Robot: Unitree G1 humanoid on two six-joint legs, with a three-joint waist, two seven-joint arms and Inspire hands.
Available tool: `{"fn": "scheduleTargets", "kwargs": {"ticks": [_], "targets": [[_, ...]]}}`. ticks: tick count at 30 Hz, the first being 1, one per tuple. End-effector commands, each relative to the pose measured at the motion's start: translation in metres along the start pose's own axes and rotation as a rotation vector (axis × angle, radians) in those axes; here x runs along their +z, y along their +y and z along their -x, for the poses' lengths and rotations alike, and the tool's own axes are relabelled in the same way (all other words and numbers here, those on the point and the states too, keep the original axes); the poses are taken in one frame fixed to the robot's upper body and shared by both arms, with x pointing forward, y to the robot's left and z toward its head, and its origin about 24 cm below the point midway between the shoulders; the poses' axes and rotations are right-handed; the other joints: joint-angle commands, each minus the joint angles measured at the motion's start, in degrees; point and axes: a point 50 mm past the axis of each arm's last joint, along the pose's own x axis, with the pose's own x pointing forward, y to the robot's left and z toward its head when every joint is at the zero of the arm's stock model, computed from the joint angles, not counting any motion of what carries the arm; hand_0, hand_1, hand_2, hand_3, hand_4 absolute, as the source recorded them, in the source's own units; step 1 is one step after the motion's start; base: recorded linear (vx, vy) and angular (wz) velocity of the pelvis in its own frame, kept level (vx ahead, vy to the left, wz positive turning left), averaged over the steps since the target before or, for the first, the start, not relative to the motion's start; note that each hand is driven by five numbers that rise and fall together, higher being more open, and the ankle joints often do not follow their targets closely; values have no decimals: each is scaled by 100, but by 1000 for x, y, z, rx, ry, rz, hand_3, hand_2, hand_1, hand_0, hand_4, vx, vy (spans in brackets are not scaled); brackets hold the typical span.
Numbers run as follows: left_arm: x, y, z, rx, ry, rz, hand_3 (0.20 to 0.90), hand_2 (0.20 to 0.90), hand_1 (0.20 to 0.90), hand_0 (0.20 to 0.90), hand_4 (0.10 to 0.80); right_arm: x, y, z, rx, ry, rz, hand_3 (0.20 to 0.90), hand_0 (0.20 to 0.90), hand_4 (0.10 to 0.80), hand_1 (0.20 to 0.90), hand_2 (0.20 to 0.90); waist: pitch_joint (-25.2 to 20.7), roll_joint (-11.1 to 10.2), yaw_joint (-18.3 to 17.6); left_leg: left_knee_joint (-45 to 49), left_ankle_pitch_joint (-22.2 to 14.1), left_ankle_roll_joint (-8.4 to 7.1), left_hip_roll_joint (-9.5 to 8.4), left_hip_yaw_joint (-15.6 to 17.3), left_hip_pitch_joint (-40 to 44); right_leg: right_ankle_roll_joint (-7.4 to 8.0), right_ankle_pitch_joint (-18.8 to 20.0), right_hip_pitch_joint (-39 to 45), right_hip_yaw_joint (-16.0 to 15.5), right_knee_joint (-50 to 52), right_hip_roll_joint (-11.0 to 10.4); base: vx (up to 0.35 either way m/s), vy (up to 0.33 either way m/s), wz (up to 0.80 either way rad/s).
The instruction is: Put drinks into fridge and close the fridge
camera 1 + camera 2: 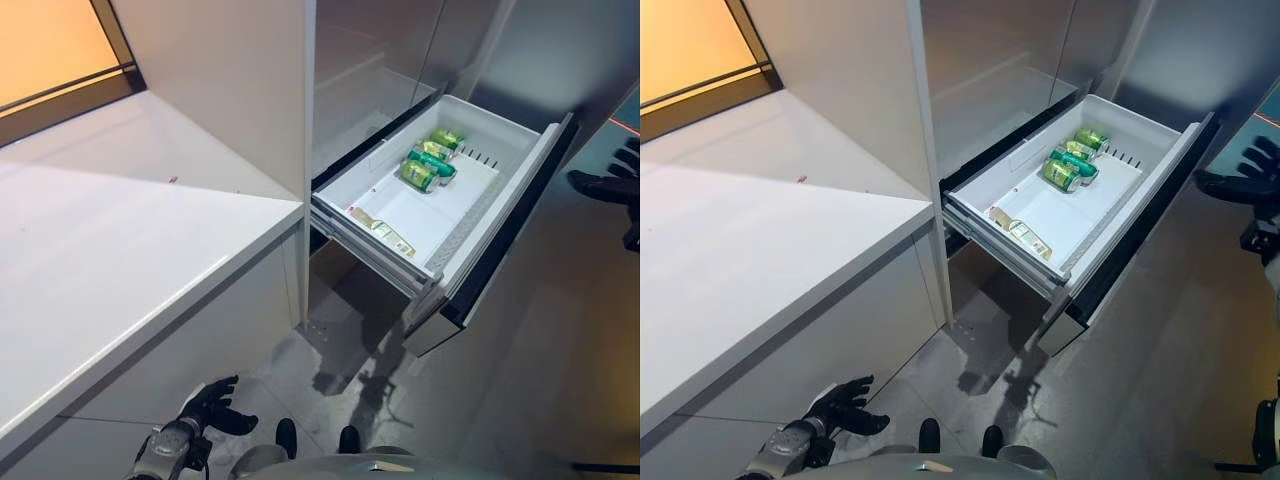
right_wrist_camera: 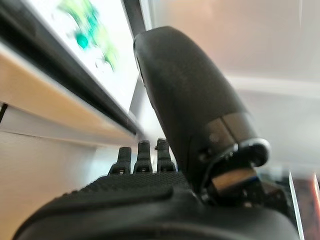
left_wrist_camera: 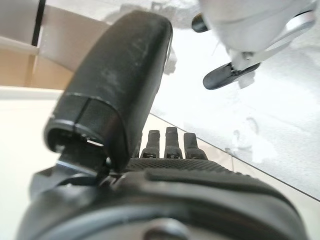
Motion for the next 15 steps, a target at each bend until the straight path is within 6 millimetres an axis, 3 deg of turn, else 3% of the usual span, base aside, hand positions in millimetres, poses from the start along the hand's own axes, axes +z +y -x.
{"fn": "scheduleTargets", "kwargs": {"ticks": [1,5,10,15], "targets": [[4,1,-1,-8,-11,-78,900,900,900,900,800,32,9,3,-9,-243,-127,900,900,800,900,900,-324,-119,264,954,-1208,144,-156,-28,-68,360,-539,-399,28,1102,-203,117,-25,-8],[10,-1,-2,-17,-40,-97,900,900,900,900,800,24,15,4,-4,-238,-192,900,900,800,900,900,-101,-134,366,1639,-1439,209,-234,-126,-418,298,-622,-550,29,1394,-275,20,-55,-2],[45,-5,-8,-14,-170,-79,900,900,900,900,800,35,31,3,-7,-329,-500,900,900,800,900,900,561,-29,536,2626,-1761,369,-330,-332,-1232,164,-801,-1231,-90,2268,-397,-151,-16,9],[59,-12,-10,6,-224,-61,900,900,900,900,800,45,62,6,114,-392,-763,900,900,800,900,900,980,142,624,3188,-1822,457,-430,-373,-1869,76,-926,-1848,-151,2972,-481,-122,60,13]]}}
